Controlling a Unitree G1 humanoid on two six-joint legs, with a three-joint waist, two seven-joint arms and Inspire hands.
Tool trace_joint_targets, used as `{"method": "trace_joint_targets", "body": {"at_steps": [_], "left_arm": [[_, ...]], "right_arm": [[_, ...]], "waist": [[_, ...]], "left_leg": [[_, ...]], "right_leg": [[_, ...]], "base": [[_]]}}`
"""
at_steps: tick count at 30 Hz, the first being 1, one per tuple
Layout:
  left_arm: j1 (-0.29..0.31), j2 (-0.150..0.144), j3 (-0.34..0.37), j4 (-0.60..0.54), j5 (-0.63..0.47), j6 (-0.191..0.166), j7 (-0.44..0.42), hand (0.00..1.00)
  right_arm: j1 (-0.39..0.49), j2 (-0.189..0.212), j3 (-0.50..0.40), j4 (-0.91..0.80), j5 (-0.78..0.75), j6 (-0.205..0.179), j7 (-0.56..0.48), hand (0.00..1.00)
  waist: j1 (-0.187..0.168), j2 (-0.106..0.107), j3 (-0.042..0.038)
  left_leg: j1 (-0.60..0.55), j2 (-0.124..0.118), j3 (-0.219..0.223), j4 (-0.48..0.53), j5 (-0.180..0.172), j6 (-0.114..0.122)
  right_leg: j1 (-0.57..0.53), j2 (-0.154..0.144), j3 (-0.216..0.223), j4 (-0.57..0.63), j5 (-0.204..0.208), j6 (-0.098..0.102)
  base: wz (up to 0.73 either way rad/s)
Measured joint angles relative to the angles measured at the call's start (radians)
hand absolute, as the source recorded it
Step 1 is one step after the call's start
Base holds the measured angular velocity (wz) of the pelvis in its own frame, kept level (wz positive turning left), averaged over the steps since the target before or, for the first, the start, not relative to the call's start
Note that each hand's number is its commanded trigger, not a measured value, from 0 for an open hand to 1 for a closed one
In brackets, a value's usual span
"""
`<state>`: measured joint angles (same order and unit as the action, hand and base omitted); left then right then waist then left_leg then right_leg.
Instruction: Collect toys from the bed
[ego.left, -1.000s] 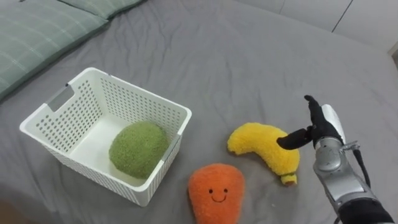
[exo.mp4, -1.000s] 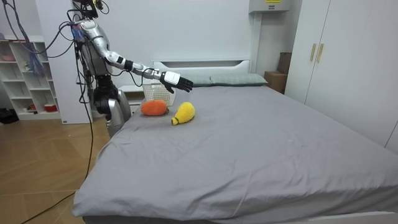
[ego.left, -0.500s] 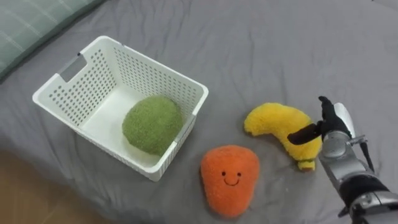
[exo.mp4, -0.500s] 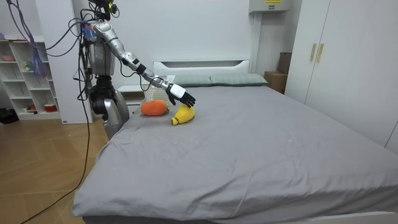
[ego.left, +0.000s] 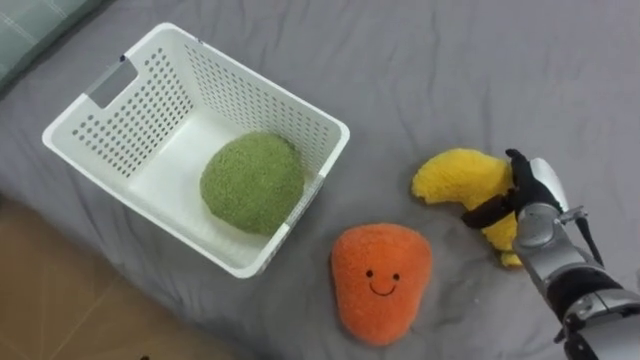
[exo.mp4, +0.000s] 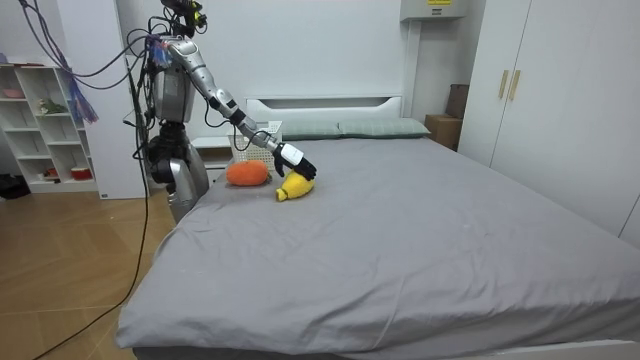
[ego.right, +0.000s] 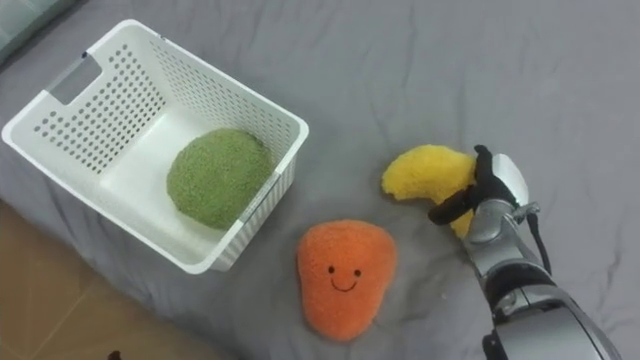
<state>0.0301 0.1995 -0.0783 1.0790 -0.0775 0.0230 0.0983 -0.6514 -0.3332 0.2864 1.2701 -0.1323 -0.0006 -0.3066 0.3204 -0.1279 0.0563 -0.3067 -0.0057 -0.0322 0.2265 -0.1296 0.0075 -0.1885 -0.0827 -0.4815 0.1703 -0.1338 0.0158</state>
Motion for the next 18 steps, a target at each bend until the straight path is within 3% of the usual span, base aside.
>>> {"method": "trace_joint_targets", "body": {"at_steps": [7, 18], "left_arm": [[0.005, 0.003, -0.005, -0.001, -0.001, -0.001, -0.005, 0.00], [0.005, 0.006, -0.005, 0.001, -0.012, -0.008, -0.022, 0.00]], "right_arm": [[-0.006, -0.039, 0.007, 0.004, -0.001, 0.001, 0.001, 1.00], [-0.005, -0.039, 0.008, 0.006, 0.005, 0.002, 0.025, 1.00]], "waist": [[0.025, -0.002, 0.0017], [0.034, -0.003, 0.0021]], "left_leg": [[-0.023, -0.001, 0.000, 0.007, 0.000, 0.000], [-0.022, 0.000, 0.004, 0.007, 0.000, 0.000]], "right_leg": [[-0.021, -0.002, 0.001, 0.004, 0.000, 0.000], [-0.021, -0.002, 0.008, 0.005, 0.000, 0.000]], "base": [[0.00], [0.00]]}}
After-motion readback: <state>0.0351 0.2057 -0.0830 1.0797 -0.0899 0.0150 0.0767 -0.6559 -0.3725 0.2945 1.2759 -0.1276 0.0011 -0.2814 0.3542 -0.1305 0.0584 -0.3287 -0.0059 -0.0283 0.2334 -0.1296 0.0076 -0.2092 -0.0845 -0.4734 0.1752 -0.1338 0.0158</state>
